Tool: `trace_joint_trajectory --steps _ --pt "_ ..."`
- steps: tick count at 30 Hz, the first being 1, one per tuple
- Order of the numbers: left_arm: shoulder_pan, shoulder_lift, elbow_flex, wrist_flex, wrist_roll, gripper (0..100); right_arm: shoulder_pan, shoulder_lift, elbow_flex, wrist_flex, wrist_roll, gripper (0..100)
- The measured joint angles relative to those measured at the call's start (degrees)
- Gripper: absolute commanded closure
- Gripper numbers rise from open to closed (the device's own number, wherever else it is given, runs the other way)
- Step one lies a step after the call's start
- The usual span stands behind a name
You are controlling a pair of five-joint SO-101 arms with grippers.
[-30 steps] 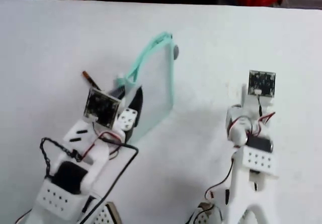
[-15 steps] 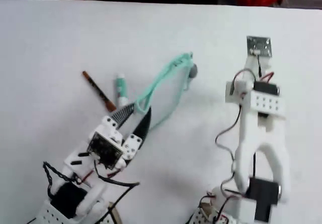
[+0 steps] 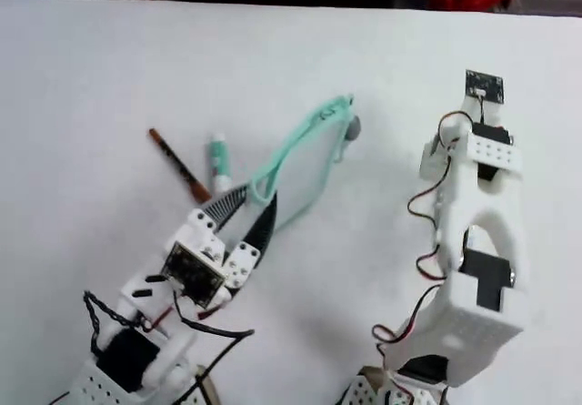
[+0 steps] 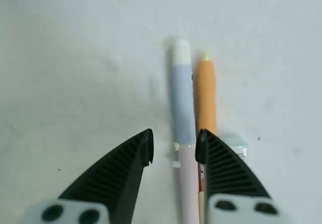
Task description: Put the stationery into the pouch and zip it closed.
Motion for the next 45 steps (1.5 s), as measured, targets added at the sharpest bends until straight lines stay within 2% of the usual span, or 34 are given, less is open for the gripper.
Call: trace_joint_trajectory --steps 26,45 --pt "0.0 0.0 0.0 0.0 0.0 97 0.0 9.9 -6.0 -1.4 0.0 86.0" --pt "0.0 0.0 0.0 0.0 0.0 97 -0.1 10.5 -6.1 -1.5 0.0 86.1"
